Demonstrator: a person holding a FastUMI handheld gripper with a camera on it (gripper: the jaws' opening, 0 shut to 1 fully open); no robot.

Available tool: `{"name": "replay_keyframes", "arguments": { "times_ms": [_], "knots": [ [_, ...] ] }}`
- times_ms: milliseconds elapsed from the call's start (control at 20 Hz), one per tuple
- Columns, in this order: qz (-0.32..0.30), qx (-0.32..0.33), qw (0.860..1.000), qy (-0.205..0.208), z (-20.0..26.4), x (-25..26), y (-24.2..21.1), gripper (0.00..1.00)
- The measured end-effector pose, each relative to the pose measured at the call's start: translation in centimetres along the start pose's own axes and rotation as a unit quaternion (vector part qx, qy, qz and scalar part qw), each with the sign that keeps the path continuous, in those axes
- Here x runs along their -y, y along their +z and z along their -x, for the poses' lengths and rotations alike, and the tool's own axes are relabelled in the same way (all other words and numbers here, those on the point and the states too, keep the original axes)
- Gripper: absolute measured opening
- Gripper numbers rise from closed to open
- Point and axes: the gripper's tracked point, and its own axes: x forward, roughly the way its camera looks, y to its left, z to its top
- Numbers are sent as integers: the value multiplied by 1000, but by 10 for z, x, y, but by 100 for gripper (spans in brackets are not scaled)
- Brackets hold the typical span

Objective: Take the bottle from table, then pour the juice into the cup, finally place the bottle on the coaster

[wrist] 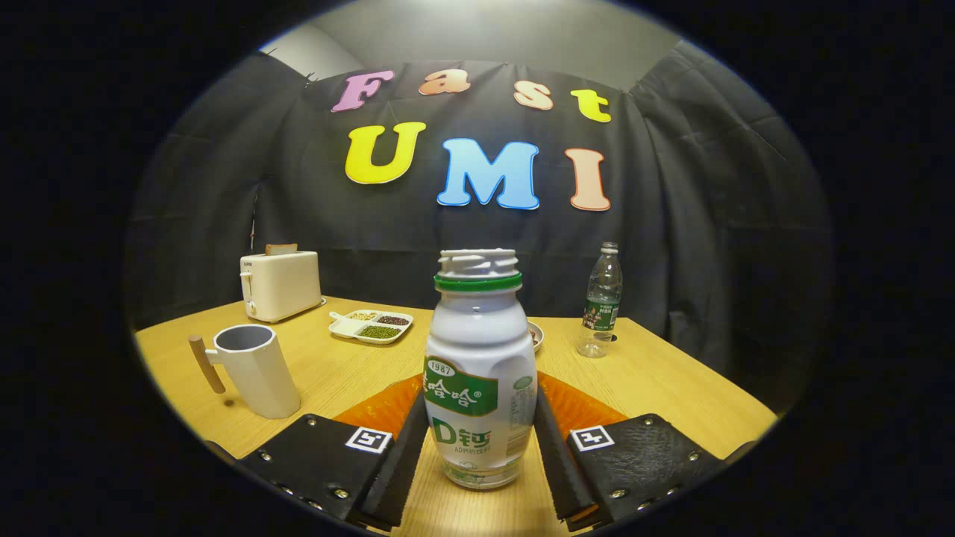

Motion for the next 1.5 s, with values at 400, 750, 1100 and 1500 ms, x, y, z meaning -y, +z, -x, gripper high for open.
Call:
{"name": "replay_keyframes", "arguments": {
  "times_ms": [400, 750, 1100, 1500],
  "knots": [
    [128, -11, 991, 46, -8, -32, 13, 73],
    [195, -16, 978, 68, -11, -59, 15, 73],
    [290, -30, 952, 91, -18, -78, 9, 71],
    [377, -26, 920, 105, -28, -100, 7, 71]
  ]
}}
